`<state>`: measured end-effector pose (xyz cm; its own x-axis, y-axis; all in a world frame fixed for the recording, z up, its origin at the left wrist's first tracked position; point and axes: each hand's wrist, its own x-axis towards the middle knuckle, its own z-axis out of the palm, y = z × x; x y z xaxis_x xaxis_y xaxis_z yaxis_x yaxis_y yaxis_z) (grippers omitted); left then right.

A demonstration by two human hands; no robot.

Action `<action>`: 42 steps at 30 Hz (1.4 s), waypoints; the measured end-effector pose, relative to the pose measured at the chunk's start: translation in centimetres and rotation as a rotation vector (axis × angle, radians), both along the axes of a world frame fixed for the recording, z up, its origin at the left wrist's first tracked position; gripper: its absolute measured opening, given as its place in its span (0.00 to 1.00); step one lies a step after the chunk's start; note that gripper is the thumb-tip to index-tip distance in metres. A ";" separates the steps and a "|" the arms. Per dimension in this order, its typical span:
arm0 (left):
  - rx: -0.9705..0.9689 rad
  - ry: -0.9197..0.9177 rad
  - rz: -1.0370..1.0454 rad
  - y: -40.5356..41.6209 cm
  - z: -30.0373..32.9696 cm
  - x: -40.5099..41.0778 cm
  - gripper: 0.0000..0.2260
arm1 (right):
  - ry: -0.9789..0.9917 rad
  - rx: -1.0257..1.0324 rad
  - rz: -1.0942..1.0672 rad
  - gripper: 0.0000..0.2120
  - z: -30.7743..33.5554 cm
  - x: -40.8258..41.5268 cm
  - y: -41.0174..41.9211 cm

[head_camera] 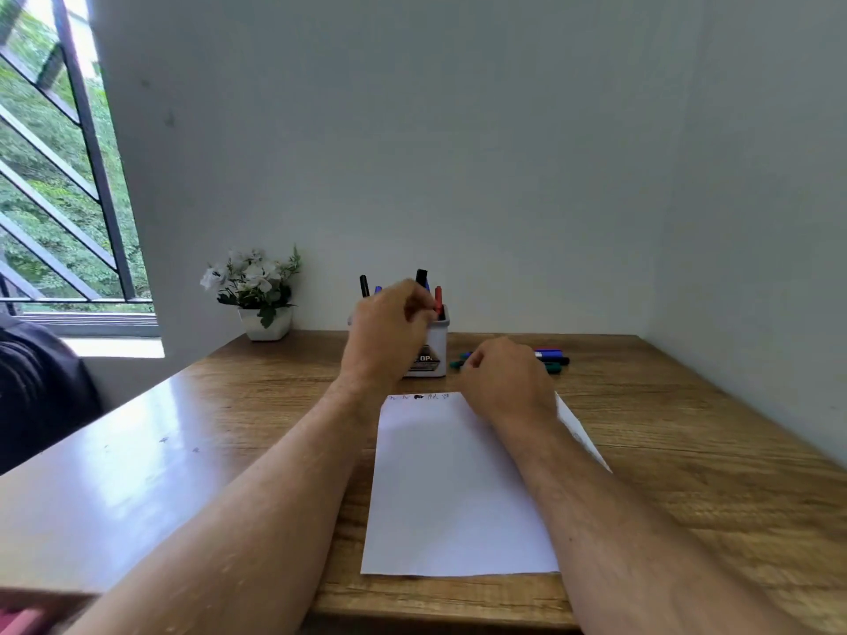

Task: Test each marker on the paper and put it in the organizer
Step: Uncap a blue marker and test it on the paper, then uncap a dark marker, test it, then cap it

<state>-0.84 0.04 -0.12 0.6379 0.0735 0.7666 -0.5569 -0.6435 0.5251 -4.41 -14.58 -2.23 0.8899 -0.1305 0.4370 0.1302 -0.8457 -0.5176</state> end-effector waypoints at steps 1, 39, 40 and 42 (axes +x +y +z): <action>0.041 0.088 -0.056 -0.4 -0.1 -0.2 0.05 | 0.020 -0.006 -0.038 0.07 0.0 0.0 -0.2; 0.241 0.407 -0.093 -0.6 -2.6 1.6 0.13 | 0.159 -0.457 -0.036 0.18 -0.8 5.4 -3.3; 0.236 0.402 -0.092 -0.6 -2.6 1.5 0.13 | 0.141 -0.458 -0.029 0.17 -0.9 5.6 -3.3; 0.217 0.394 -0.099 -0.5 -2.5 1.4 0.12 | 0.124 -0.442 -0.017 0.16 -1.1 5.7 -3.4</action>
